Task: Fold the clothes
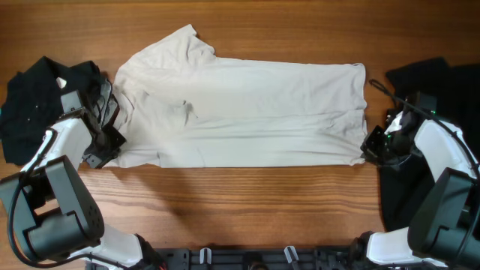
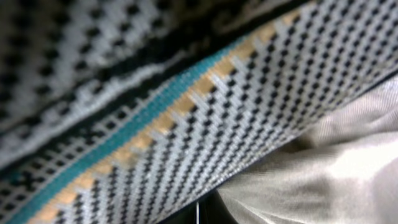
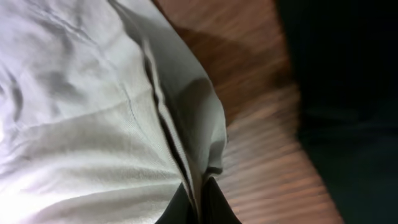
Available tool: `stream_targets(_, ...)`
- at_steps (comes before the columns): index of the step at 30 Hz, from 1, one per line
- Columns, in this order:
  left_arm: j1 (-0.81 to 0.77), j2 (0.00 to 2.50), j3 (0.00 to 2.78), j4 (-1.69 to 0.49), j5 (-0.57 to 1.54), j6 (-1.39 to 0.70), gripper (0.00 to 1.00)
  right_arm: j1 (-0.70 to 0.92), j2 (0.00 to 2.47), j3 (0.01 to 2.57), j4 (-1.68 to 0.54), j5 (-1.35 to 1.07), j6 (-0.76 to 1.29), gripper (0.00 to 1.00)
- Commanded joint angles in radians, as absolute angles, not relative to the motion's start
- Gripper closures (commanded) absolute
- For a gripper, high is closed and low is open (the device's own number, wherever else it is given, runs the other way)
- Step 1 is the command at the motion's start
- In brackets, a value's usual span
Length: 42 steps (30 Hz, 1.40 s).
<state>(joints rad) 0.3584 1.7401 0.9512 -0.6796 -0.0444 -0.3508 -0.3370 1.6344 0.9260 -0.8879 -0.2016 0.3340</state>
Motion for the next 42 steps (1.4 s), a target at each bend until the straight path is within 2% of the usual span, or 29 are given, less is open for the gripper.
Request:
stream_targets(1, 0.385, 1.754, 0.968, -0.689, -0.106, -0.344, 0.96, -0.347, 1.637, 0.946, -0.919, -0.077, 0.374, 0.62)
stream_targets(3, 0.384, 1.754, 0.983, -0.707, -0.105, -0.345, 0.96, -0.347, 1.637, 0.946, -0.931, -0.073, 0.374, 0.49)
stream_targets(5, 0.384, 1.754, 1.01, -0.744, -0.086, -0.344, 0.92, -0.347, 1.637, 0.952, -0.93, -0.074, 0.375, 0.48)
stream_targets(7, 0.384, 1.752, 1.042, -0.779, -0.04, -0.343, 0.87, -0.347, 1.637, 0.986, -0.928, -0.112, 0.358, 0.51)
stream_targets(10, 0.384, 1.745, 1.073, -0.809, 0.117, -0.286, 0.85, -0.345, 1.627, 1.048, -0.909, -0.383, 0.154, 0.64)
stream_targets(13, 0.369, 1.725, 1.083, -0.825, 0.282, -0.234, 0.85, -0.316, 1.592, 1.061, -0.864, -0.659, 0.042, 0.63)
stream_targets(16, 0.307, 1.707, 1.083, -0.827, 0.389, -0.185, 0.89, -0.234, 1.6, 1.051, -0.838, -0.569, 0.153, 0.66)
stream_targets(19, 0.21, 1.709, 1.083, -0.78, 0.385, -0.133, 0.92, -0.169, 1.62, 1.03, -0.807, -0.37, 0.32, 0.78)
stream_targets(20, 0.166, 1.709, 1.083, -0.744, 0.385, -0.133, 0.91, -0.15, 1.632, 1.022, -0.784, -0.335, 0.352, 0.79)
stream_targets(22, 0.078, 1.713, 1.083, -0.656, 0.34, -0.108, 0.9, -0.142, 1.655, 1.021, -0.748, -0.335, 0.352, 0.81)
stream_targets(26, -0.014, 1.77, 1.082, -0.565, 0.202, -0.108, 0.96, -0.142, 1.721, 1.021, -0.71, -0.335, 0.366, 0.87)
stream_targets(29, -0.02, 1.831, 1.081, -0.507, 0.173, -0.109, 0.96, -0.142, 1.765, 1.021, -0.712, -0.319, 0.373, 0.91)
stream_targets(38, 0.073, 1.895, 1.081, -0.328, 0.035, -0.199, 0.96, -0.176, 1.81, 1.021, -0.755, 0.111, 0.622, 0.92)
stream_targets(42, 0.116, 1.888, 1.084, -0.34, 0.059, -0.196, 0.96, -0.238, 1.805, 1.034, -0.778, 0.106, 0.559, 0.91)
